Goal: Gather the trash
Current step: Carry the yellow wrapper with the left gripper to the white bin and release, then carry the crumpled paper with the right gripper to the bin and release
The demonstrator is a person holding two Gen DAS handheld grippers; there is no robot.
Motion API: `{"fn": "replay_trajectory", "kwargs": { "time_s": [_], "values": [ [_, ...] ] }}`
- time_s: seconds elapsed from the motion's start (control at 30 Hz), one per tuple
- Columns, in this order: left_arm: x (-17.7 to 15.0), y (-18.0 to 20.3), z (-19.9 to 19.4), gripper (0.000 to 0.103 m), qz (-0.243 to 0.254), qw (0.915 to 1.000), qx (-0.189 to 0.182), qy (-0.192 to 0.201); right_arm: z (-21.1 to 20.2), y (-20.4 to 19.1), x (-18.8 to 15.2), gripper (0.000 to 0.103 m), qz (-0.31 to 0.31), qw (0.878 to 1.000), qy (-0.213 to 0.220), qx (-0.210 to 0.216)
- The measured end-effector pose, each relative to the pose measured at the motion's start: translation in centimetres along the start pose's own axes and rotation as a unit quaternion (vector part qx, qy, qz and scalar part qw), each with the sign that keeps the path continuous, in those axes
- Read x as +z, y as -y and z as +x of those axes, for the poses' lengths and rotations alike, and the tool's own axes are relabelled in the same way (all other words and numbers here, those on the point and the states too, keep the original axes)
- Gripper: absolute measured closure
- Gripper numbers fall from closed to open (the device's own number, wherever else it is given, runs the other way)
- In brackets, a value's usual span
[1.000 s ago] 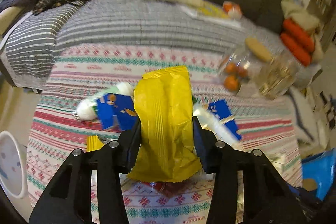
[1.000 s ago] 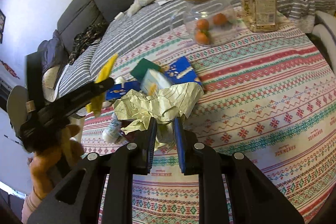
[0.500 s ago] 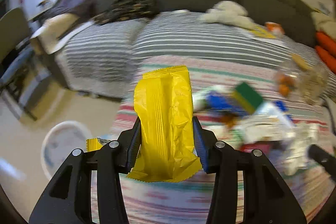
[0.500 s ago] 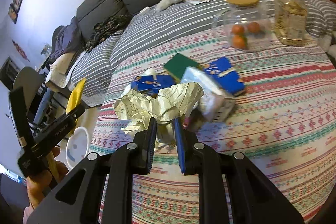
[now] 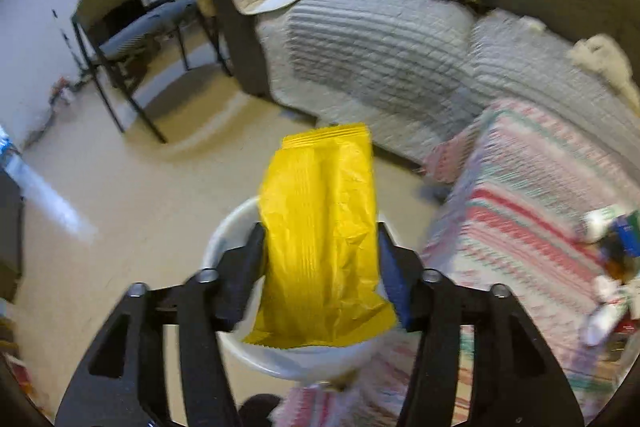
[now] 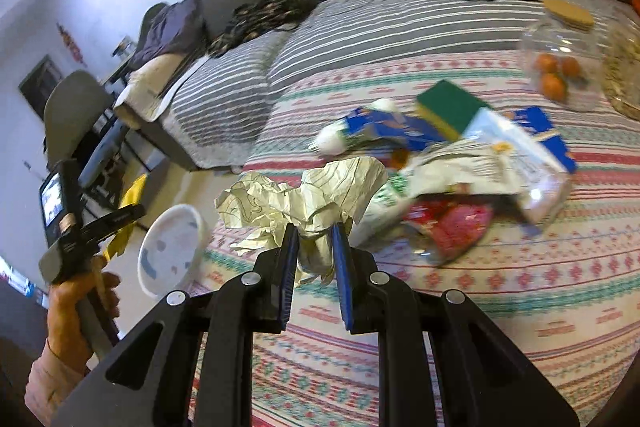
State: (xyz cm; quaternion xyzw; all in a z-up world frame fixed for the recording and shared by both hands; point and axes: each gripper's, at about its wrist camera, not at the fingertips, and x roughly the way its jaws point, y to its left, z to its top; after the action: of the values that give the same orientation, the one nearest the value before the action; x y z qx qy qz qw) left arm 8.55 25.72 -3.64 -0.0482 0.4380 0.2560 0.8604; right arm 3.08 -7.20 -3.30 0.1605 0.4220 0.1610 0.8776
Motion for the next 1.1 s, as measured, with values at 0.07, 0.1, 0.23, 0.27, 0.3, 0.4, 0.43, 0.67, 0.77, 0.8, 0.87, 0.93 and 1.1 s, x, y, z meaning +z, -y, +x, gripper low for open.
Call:
{"fn": "replay_trajectory", "kwargs": {
  "time_s": [0.07,0.1,0.23,0.27,0.3,0.4,0.43,0.67,0.77,0.8,0.87,0.93,1.1],
  "values": [
    [-0.1,0.1,-0.1,0.028,0.018,0.9997,0.015,0.000,1.0,-1.4,-0.4,0.084,-0.013,1.000,-0.009,0.005],
    [-0.4,0.1,-0.6,0.027,0.024,0.9996,0.010,0.008,1.4,-1.9,-0.6,0.084,-0.017,1.000,-0.012,0.005],
    [-0.8,0.4,-2.2,0.024,0.040,0.9985,-0.022,0.028,2.8,-3.6,-0.9,0.084,-0.022,0.999,-0.023,0.013],
    [-1.0,0.6,-2.7,0.024,0.039,0.9980,-0.039,0.029,3.1,-4.0,-0.9,0.084,-0.024,0.999,-0.023,0.014],
    [-1.4,0.6,-2.9,0.024,0.037,0.9975,-0.053,0.029,3.2,-4.3,-0.9,0.084,-0.025,0.999,-0.022,0.014],
    [-2.0,1.1,-4.6,0.024,0.037,0.9941,-0.097,0.033,4.1,-5.0,-1.0,0.084,-0.024,0.999,-0.021,0.008],
    [-2.0,1.3,-4.8,0.024,0.042,0.9930,-0.104,0.036,4.3,-4.9,-1.1,0.082,-0.021,1.000,-0.021,0.005],
    [-1.8,1.4,-7.5,0.023,0.044,0.9789,-0.195,0.039,4.9,-4.8,-1.5,0.082,-0.023,1.000,-0.012,-0.013],
    [-2.0,1.4,-7.6,0.023,0.048,0.9751,-0.215,0.030,4.8,-4.6,-1.5,0.082,-0.019,1.000,-0.007,-0.014],
    [-2.1,1.4,-7.7,0.023,0.048,0.9742,-0.219,0.028,4.9,-4.5,-1.5,0.082,-0.017,1.000,-0.007,-0.014],
    [-2.2,1.2,-7.9,0.023,0.049,0.9728,-0.225,0.027,5.3,-4.4,-1.6,0.082,-0.010,1.000,-0.012,-0.007],
    [-2.2,0.8,-8.4,0.023,0.043,0.9705,-0.235,0.030,6.1,-4.6,-1.8,0.082,-0.001,1.000,-0.020,0.007],
    [-1.5,-0.2,-11.2,0.023,0.025,0.9595,-0.272,0.068,8.9,-6.8,-2.6,0.082,0.000,0.998,-0.047,0.047]
  ]
}}
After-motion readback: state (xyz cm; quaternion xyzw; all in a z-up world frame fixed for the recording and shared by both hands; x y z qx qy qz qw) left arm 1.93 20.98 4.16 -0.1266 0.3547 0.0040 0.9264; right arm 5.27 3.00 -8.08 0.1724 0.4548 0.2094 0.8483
